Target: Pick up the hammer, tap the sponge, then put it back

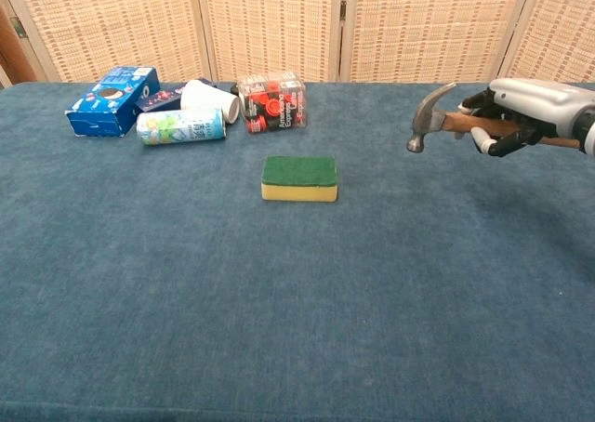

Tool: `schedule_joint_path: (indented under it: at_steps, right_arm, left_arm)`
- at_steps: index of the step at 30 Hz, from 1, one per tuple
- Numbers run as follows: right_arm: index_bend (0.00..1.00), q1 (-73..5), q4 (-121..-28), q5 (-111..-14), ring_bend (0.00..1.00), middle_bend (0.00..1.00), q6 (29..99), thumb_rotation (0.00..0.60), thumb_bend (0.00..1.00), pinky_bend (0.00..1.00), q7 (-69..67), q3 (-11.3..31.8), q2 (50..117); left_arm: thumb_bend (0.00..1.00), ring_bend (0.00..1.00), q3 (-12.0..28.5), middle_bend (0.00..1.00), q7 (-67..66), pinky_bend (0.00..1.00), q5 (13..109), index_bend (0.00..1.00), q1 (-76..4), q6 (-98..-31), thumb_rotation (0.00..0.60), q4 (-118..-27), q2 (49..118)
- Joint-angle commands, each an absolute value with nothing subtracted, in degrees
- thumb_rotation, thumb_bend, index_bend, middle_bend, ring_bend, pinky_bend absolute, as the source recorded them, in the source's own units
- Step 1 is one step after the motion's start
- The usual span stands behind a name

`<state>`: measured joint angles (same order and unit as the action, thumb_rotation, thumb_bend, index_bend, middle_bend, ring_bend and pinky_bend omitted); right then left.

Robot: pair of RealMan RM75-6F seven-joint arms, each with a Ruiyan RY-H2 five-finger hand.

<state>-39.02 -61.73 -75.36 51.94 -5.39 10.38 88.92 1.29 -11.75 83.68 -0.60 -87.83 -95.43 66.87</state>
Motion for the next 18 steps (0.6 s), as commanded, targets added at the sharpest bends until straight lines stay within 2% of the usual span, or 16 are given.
schedule_joint_path:
  at_steps: [1,10,18]
  right_arm:
    - [0.65,-39.83,-64.27,-75.58,0.7,0.81,52.32,0.6,0.72,0.73,-4.65,11.23,88.19]
    - [0.65,-44.05,-69.2,-72.85,0.72,0.82,48.67,0.6,0.72,0.75,0.93,13.55,88.94]
    - [0.66,-48.91,-67.6,-67.48,0.73,0.83,45.48,0.6,0.72,0.75,10.88,14.88,93.46]
  left_arm:
    - [0.26,0.0,1.25,0.0,-11.81,0.0,83.73,0.0,-0.59,-87.81,0.6,-95.51,66.76]
    - [0.26,0.0,1.07,0.0,-11.69,0.0,84.29,0.0,-0.19,-88.55,0.6,-95.61,66.52]
    - [0.26,0.0,0.76,0.0,-10.82,0.0,84.35,0.0,0.54,-89.16,0.6,-94.78,66.68]
